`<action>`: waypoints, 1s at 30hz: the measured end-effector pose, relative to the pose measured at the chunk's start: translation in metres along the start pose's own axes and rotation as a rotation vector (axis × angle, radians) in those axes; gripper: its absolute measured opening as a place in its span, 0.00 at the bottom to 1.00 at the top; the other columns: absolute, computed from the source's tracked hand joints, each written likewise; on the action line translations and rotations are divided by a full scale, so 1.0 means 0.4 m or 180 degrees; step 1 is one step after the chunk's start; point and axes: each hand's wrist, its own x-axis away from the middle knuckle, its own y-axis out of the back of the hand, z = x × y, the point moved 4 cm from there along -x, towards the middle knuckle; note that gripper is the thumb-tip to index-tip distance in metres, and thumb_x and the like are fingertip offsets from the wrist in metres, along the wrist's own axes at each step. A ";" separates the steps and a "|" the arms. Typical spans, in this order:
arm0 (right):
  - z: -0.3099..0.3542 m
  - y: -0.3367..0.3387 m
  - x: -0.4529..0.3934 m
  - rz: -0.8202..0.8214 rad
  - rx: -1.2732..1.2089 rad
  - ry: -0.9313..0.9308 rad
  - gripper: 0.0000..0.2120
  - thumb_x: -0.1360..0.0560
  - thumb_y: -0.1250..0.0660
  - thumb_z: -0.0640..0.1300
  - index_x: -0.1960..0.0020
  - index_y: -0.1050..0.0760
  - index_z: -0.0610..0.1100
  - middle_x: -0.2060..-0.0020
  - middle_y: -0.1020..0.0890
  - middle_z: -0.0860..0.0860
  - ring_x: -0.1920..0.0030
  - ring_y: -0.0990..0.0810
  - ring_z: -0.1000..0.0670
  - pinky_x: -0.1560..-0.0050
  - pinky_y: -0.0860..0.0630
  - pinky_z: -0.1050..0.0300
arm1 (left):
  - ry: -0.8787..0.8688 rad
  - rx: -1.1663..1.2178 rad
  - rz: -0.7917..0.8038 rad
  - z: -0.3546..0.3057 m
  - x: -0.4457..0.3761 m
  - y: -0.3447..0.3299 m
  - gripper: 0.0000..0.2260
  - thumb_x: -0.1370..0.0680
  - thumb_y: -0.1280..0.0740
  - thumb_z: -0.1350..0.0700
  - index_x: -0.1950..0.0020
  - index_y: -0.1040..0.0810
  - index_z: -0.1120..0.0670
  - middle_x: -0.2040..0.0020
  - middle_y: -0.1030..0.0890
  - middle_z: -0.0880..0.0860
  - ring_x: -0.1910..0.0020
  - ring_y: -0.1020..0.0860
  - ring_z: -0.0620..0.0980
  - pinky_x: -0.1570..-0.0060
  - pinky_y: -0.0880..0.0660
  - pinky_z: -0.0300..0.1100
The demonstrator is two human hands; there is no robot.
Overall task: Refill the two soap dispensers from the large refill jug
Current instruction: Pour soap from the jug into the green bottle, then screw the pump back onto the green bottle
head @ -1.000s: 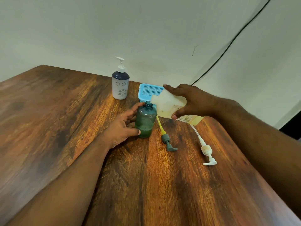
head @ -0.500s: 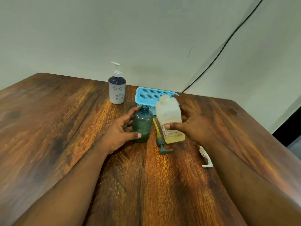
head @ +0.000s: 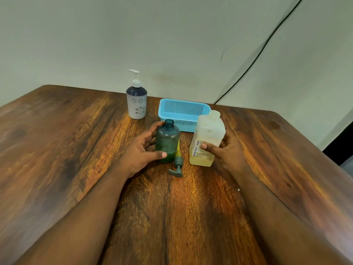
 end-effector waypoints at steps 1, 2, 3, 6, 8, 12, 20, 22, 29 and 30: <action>-0.005 0.002 0.004 -0.0047 -0.0066 -0.0036 0.41 0.34 0.25 0.31 0.26 0.38 0.47 0.47 0.17 0.55 0.48 0.17 0.55 0.56 0.17 0.54 | -0.0005 -0.0005 -0.0011 0.001 0.000 0.000 0.39 0.31 0.25 0.71 0.32 0.31 0.35 0.33 0.25 0.41 0.35 0.25 0.36 0.43 0.26 0.29; -0.006 0.005 0.012 -0.0169 -0.0135 -0.0045 0.45 0.36 0.23 0.36 0.25 0.41 0.50 0.41 0.19 0.53 0.42 0.19 0.52 0.50 0.18 0.48 | -0.0016 -0.0005 -0.0021 0.001 0.000 0.000 0.39 0.31 0.25 0.71 0.32 0.31 0.35 0.32 0.25 0.42 0.35 0.25 0.37 0.42 0.26 0.30; -0.003 0.013 0.022 -0.0396 -0.0186 0.0041 0.48 0.37 0.21 0.42 0.24 0.43 0.54 0.33 0.25 0.52 0.35 0.23 0.50 0.43 0.21 0.44 | -0.0016 0.0004 -0.0031 0.002 -0.001 0.000 0.39 0.31 0.26 0.71 0.32 0.31 0.35 0.31 0.25 0.43 0.35 0.25 0.38 0.41 0.25 0.31; 0.032 0.040 0.082 -0.1326 -0.0024 0.0653 0.42 0.34 0.23 0.50 0.25 0.39 0.50 0.30 0.31 0.47 0.31 0.29 0.52 0.37 0.24 0.53 | -0.0023 0.0016 -0.0025 0.002 0.001 -0.002 0.39 0.30 0.26 0.70 0.32 0.32 0.34 0.29 0.26 0.45 0.33 0.25 0.41 0.39 0.25 0.34; 0.051 0.040 0.131 -0.1606 0.0181 0.1090 0.28 0.31 0.27 0.45 0.33 0.29 0.43 0.41 0.23 0.45 0.41 0.22 0.53 0.44 0.22 0.58 | -0.0032 -0.0003 -0.0014 0.004 0.001 -0.003 0.39 0.30 0.25 0.69 0.30 0.33 0.36 0.30 0.26 0.45 0.33 0.25 0.41 0.39 0.25 0.35; 0.036 -0.029 0.153 -0.0633 0.0875 0.1231 0.05 0.29 0.28 0.40 0.53 0.18 0.46 0.56 0.17 0.52 0.54 0.18 0.55 0.52 0.21 0.59 | -0.0039 0.0042 -0.0093 -0.001 0.000 -0.005 0.37 0.29 0.26 0.67 0.26 0.33 0.43 0.32 0.24 0.45 0.36 0.23 0.38 0.42 0.23 0.34; -0.037 -0.158 0.111 0.1006 0.2786 0.0483 0.25 0.26 0.32 0.56 0.31 0.29 0.52 0.30 0.32 0.55 0.33 0.36 0.60 0.32 0.32 0.58 | -0.0213 -0.0051 -0.0457 0.002 0.012 0.024 0.34 0.36 0.21 0.56 0.33 0.26 0.36 0.32 0.22 0.51 0.33 0.23 0.47 0.35 0.25 0.53; -0.044 -0.173 0.105 0.0941 0.2869 0.0308 0.35 0.31 0.31 0.65 0.29 0.32 0.53 0.29 0.35 0.54 0.30 0.36 0.55 0.31 0.33 0.55 | -0.0216 -0.0039 -0.0455 0.002 0.014 0.031 0.34 0.36 0.21 0.57 0.33 0.26 0.37 0.32 0.22 0.50 0.34 0.23 0.46 0.35 0.24 0.51; -0.057 -0.209 0.103 0.0707 0.3307 0.0539 0.30 0.27 0.34 0.61 0.29 0.34 0.51 0.37 0.28 0.53 0.38 0.29 0.53 0.38 0.28 0.57 | -0.0186 -0.0071 -0.0239 0.000 0.014 0.034 0.36 0.33 0.23 0.57 0.28 0.31 0.38 0.33 0.22 0.47 0.34 0.23 0.43 0.41 0.23 0.37; -0.053 -0.206 0.105 0.0608 0.3159 0.0558 0.30 0.27 0.33 0.61 0.30 0.32 0.50 0.38 0.27 0.53 0.39 0.29 0.54 0.39 0.28 0.58 | -0.0163 -0.0050 -0.0244 0.000 0.013 0.035 0.36 0.33 0.23 0.56 0.29 0.31 0.38 0.32 0.22 0.47 0.34 0.23 0.43 0.41 0.24 0.38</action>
